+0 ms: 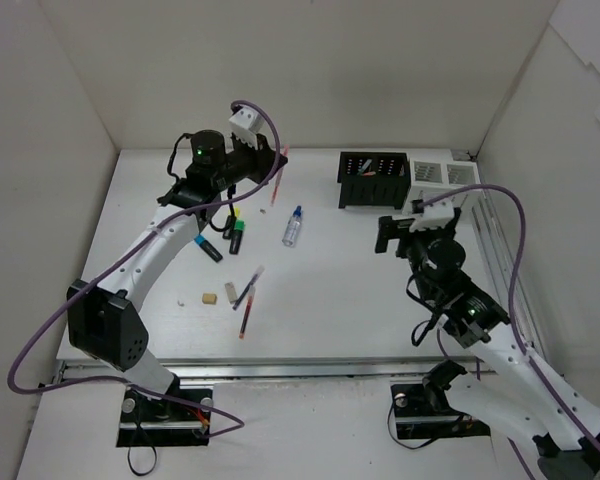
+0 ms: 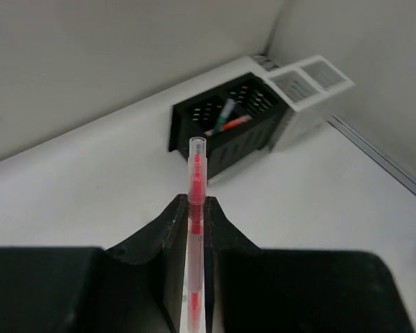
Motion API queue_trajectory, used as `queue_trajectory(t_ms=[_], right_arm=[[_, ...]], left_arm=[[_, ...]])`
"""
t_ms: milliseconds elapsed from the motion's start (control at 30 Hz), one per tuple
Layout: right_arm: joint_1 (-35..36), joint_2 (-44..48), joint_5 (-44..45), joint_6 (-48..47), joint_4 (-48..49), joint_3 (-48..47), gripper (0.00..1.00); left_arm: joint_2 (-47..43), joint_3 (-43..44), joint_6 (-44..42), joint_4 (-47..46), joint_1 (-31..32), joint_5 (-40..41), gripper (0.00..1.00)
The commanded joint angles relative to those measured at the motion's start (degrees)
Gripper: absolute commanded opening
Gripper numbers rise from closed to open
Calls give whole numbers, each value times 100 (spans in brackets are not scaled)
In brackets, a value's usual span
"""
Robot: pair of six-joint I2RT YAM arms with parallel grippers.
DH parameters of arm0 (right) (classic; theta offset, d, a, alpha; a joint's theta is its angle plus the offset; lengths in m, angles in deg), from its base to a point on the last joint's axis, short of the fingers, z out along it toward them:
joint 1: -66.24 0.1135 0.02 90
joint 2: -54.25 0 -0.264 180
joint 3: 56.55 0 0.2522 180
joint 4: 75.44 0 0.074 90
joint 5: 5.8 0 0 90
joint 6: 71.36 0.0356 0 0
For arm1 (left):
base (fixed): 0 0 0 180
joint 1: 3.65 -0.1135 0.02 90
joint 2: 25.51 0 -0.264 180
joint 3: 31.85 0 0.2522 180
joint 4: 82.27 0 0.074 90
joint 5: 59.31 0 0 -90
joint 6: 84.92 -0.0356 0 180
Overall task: Sort the stationery into containers
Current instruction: Place the pen in the storage box.
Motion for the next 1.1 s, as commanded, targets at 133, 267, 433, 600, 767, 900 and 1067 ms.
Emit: queue_trajectory(t_ms=[133, 267, 433, 600, 767, 900, 1067], right_arm=[[-68, -1181, -3896, 85, 765, -751, 98], [-68, -1377, -3797, 873, 1546, -559, 98], [-86, -1368, -3479, 1728, 2863, -163, 96], [-68, -1727, -3540, 2529, 3287, -259, 92], [116, -2079, -3400, 2722, 3402, -391, 91], [230, -2334, -3119, 2915, 3446, -461, 81], [310, -2703, -3145, 2968, 3587, -575, 58]], left_arm=[[-438, -762, -245, -1935, 142, -2759, 0], [-693, -1062, -472, -1752, 292, -2963, 0], [-1062, -1588, -789, -1602, 582, -2673, 0], [-1220, -1914, -702, -1681, 766, -2488, 0], [-1273, -2029, -579, -1787, 828, -2417, 0], [-1326, -2029, -605, -1717, 898, -2330, 0], [-1353, -2030, -658, -1655, 1004, -2136, 0]])
